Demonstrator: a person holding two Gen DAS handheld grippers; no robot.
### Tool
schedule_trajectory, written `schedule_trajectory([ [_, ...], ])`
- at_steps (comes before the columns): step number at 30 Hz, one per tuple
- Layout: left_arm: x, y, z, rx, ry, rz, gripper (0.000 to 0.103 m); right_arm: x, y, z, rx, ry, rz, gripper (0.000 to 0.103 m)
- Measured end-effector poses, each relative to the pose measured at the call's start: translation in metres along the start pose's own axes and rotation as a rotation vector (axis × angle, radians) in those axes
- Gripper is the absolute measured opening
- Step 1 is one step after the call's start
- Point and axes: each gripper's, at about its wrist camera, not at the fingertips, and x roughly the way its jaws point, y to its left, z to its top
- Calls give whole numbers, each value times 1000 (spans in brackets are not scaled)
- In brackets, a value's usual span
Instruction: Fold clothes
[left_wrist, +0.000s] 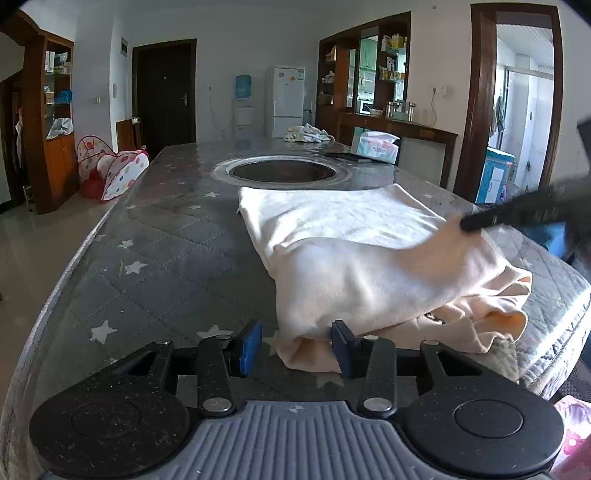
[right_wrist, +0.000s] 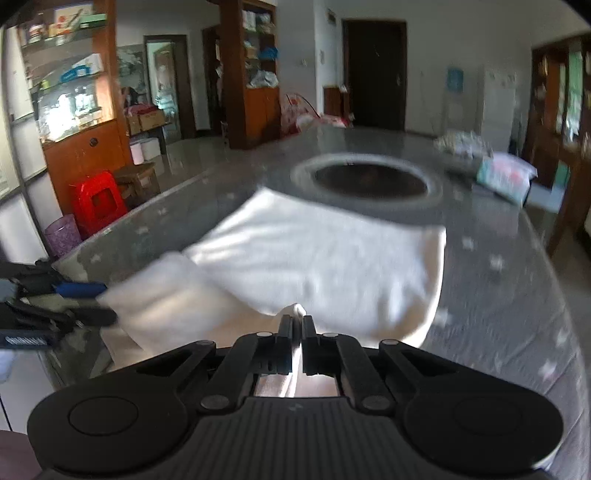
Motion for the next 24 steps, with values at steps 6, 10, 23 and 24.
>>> schedule_trajectory([
  [6,0,-8,-2,56,-29,12,39,-22,15,32,-114,-80,-18,3],
  [10,-2,-8,-4,58,-39,3,39,-33,27,54,-183,-134,-24,3],
  [23,-4,-3,-4,63,-35,-30,6,-40,16,62,-159,-122,-69,2],
  [24,-4,-4,-5,73,-27,-28,8,-36,12,57,-141,-98,-69,3],
])
